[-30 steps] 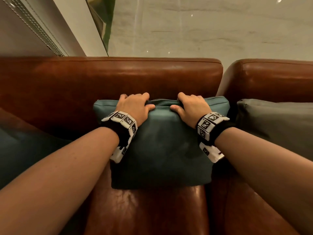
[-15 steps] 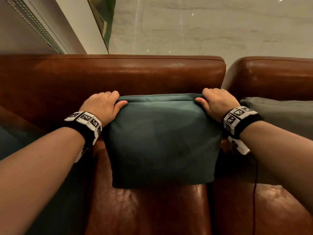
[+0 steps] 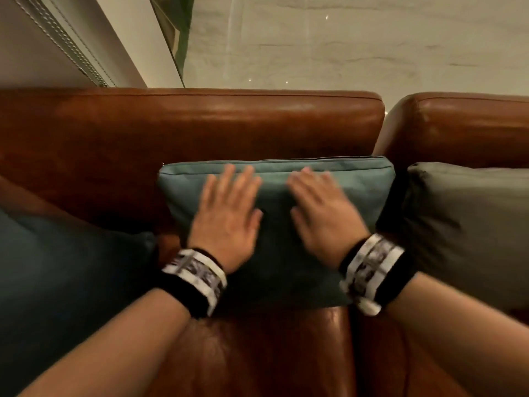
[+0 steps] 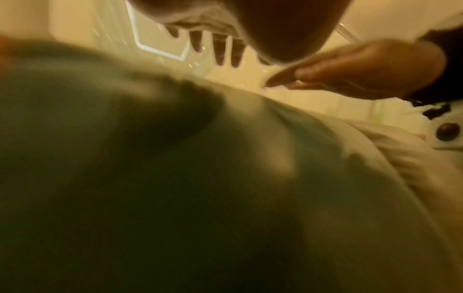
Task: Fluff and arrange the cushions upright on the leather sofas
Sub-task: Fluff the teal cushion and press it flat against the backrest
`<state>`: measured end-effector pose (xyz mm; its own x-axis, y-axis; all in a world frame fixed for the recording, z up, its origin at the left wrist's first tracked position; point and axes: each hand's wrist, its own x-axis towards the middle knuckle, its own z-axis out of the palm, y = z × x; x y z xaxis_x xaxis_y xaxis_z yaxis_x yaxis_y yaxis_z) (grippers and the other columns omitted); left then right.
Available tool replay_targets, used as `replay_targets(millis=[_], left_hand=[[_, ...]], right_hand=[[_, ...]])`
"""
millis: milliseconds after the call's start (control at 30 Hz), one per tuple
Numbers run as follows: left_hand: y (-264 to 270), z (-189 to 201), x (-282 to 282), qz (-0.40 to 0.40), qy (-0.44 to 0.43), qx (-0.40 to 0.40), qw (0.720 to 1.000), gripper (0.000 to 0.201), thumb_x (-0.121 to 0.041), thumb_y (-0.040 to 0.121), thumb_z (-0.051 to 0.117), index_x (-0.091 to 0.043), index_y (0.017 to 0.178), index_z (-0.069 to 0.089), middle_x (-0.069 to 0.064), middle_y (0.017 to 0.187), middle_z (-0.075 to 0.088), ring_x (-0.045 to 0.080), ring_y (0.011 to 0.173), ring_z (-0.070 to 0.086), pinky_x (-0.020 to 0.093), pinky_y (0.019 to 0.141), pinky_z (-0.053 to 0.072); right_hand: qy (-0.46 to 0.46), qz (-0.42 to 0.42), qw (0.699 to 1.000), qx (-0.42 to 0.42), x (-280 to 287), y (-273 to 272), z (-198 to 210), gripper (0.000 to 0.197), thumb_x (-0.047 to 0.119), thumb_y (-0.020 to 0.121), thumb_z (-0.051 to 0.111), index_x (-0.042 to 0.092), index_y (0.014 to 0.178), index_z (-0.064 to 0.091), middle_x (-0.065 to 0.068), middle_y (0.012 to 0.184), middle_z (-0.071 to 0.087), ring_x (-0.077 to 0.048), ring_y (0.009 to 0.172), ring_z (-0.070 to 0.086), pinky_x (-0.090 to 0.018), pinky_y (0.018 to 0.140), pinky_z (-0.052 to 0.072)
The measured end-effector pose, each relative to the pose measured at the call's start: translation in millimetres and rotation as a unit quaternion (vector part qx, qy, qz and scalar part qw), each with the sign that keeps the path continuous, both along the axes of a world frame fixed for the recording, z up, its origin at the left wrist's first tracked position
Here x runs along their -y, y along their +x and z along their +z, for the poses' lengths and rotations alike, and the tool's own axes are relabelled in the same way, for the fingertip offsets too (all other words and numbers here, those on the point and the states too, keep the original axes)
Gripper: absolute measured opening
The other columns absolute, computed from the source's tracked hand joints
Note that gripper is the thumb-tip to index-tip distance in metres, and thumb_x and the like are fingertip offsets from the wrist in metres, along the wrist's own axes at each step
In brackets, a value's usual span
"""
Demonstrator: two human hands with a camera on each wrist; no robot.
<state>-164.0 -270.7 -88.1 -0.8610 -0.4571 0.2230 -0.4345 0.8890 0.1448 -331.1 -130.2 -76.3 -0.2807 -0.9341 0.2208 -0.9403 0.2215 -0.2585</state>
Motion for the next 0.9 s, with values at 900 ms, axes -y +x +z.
replay_targets(millis=[900], left_hand=[[-4.0,-4.9,7.5,0.061,-0.031,0.081,0.994,0.062,-0.043,0.095,0.035,-0.024,0.153,0.030,0.002,0.163,0.025,0.033,0.152,0.015,0.056,0.122,0.009]], right_hand=[[0.065,-0.197,0.977,-0.045,-19.9,-39.2,-32.2,0.062,0.043,0.097,0.030,0.017,0.154,0.025,-0.005,0.162,0.022,-0.023,0.151,0.011,-0.046,0.122,0.004]])
